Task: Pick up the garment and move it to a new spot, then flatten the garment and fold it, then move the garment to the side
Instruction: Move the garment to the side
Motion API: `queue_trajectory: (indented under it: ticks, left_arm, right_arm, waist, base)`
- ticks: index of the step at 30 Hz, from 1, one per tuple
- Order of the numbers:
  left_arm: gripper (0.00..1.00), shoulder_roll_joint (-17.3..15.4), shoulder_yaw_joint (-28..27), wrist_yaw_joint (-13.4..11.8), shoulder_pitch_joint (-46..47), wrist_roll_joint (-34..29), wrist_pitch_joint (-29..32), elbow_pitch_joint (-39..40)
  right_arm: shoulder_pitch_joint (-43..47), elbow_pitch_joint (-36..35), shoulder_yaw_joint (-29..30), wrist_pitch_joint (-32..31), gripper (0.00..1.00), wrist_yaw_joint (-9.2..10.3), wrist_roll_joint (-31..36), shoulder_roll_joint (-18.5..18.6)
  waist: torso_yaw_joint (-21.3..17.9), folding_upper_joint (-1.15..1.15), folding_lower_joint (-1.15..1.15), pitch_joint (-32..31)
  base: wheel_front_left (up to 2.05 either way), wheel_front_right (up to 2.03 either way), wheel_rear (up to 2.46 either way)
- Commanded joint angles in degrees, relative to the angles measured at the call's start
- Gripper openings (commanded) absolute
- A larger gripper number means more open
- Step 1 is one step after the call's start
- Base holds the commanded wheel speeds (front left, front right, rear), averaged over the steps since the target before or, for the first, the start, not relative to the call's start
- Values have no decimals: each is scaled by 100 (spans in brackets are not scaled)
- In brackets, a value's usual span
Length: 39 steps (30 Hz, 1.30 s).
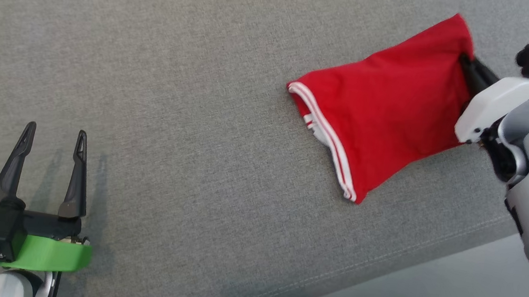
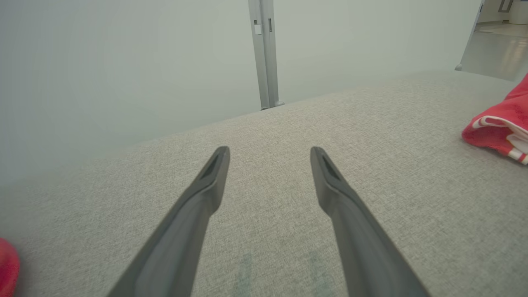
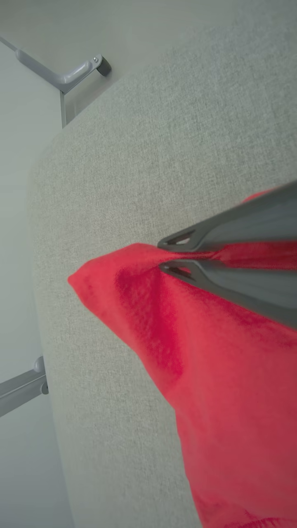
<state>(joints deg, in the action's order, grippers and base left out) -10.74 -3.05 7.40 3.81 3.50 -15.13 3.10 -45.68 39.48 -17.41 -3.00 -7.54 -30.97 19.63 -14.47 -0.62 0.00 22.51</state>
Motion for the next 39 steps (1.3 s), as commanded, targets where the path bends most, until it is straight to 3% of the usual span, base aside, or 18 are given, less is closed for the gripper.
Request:
queue_trajectory:
  ticks: [1,13,20,21,27,32,36,39]
  left_arm:
    - [100,-115,23,10,92,-6,0,61]
    - [100,-288,-87,-53,-429,47,0,354]
    - [100,-217,-104,-90,-600,80,1,424]
    - [100,-188,-133,-112,-619,95,1,457]
    - [100,-112,-160,-131,-600,116,1,434]
    - [100,6,-47,-87,-405,229,1,284]
    - [100,189,-77,-65,-379,465,1,-25]
    - [100,279,-91,-49,-338,641,1,-338]
  right_arm:
    - [-259,192,153,133,0,10,49,93]
    - [-1415,1938,1423,733,0,10,631,933]
    - [-1779,2736,1848,1077,0,10,1233,1086]
    - [-1892,2995,1984,1187,100,10,1485,1163]
    - [-1957,3242,2230,1495,100,10,2031,1152]
    - [-1725,2930,2452,1796,100,10,2334,1030]
    - [-1170,1691,2666,1819,100,10,2526,755]
    - [-306,510,2883,1817,100,9,2602,303]
  waist:
    - [-411,62,0,715]
    - [317,62,0,795]
    - [573,62,0,767]
    - [599,62,0,770]
    - [584,62,0,603]
    - [604,62,0,248]
    - [601,62,0,-192]
    - [645,62,0,-551]
  base:
    - [0,0,0]
    - [0,0,0]
    - [0,0,0]
    - [0,0,0]
    - [0,0,0]
    - [0,0,0]
    - [0,0,0]
    - [0,0,0]
